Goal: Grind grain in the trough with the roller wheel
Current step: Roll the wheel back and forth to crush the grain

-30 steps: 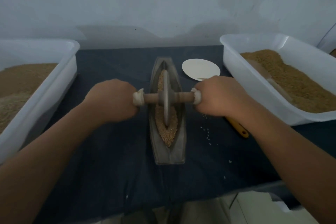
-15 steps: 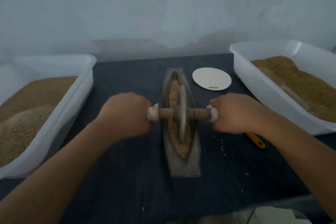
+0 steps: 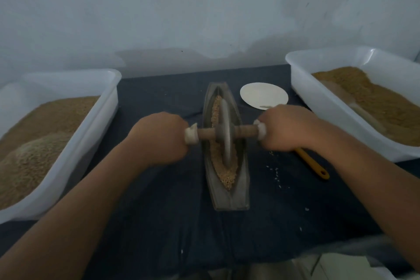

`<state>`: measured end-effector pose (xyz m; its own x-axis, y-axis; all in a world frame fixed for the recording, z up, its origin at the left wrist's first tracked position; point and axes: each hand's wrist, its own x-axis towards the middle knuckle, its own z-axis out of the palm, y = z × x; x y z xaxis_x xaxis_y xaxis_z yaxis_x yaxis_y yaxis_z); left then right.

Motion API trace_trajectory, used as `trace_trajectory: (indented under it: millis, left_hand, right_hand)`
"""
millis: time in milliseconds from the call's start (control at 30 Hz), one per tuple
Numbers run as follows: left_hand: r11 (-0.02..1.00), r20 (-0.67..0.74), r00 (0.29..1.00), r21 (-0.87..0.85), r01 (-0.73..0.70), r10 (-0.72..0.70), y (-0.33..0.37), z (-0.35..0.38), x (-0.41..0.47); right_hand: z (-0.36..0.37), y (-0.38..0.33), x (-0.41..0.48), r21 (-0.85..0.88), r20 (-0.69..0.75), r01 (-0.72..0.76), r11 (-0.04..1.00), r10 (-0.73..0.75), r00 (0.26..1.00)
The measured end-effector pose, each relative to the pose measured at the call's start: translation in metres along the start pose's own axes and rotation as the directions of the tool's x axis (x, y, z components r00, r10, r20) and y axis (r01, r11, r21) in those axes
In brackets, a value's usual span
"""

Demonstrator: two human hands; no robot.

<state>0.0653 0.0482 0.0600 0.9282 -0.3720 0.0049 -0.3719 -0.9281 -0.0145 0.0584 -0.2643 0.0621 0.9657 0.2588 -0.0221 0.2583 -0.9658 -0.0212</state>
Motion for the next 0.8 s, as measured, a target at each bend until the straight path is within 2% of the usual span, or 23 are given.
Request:
trace_trajectory:
  millis: [33,67,100,167,233,300,400,500,600,667,733,800]
  left_hand:
    - [1.0,0.001,1.0,0.001,-0.026,0.026,0.0,0.002,-0.009]
    - [0.999,-0.01,0.999,0.01,-0.032,0.032,0.0,0.004,-0.013]
    - [0.999,-0.03,0.999,0.033,-0.022,0.023,0.0,0.005,-0.011]
    - [0.996,-0.078,0.997,0.081,0.026,-0.02,0.001,0.003,0.008]
    - [0.989,-0.134,0.988,0.114,0.092,-0.076,0.001,-0.003,0.04]
    - [0.981,-0.188,0.976,0.138,0.133,-0.106,0.002,-0.011,0.065]
    - [0.983,-0.201,0.973,0.121,0.137,-0.111,0.005,-0.015,0.071]
    - [0.992,-0.136,0.988,0.09,0.092,-0.079,0.004,-0.008,0.046]
    - [0.998,-0.06,0.998,0.067,0.011,-0.007,-0.003,0.002,0.006]
    - [0.995,-0.096,0.995,0.093,-0.029,0.038,-0.006,0.008,-0.003]
    - [0.992,-0.126,0.991,0.128,-0.017,0.034,-0.005,0.006,0.013]
    - [0.991,-0.15,0.988,0.12,0.054,-0.036,-0.003,-0.001,0.044]
  right_hand:
    - [0.001,0.001,-0.01,0.023,0.088,0.007,1.0,-0.009,0.996]
    - [0.005,0.002,-0.016,0.025,0.104,0.011,1.0,-0.014,0.994]
    - [0.008,0.002,-0.015,0.01,0.059,0.005,1.0,-0.006,0.998]
    - [0.015,0.001,-0.003,-0.055,-0.121,-0.038,0.998,0.031,0.992]
    - [0.019,-0.001,0.019,-0.075,-0.296,-0.095,0.993,0.069,0.953]
    - [0.019,-0.002,0.039,-0.046,-0.36,-0.151,0.987,0.125,0.924]
    - [0.016,-0.003,0.051,-0.036,-0.325,-0.176,0.984,0.155,0.933]
    - [0.012,-0.001,0.03,-0.016,-0.217,-0.134,0.991,0.127,0.968]
    - [0.001,0.0,-0.001,0.042,0.076,-0.029,0.999,0.025,0.997]
    - [-0.004,0.0,-0.006,0.083,0.211,-0.012,0.996,-0.005,0.977]
    - [-0.003,0.0,0.005,0.061,0.162,-0.026,0.998,0.016,0.987]
    - [-0.001,-0.002,0.025,-0.021,-0.087,-0.057,0.998,0.055,0.995]
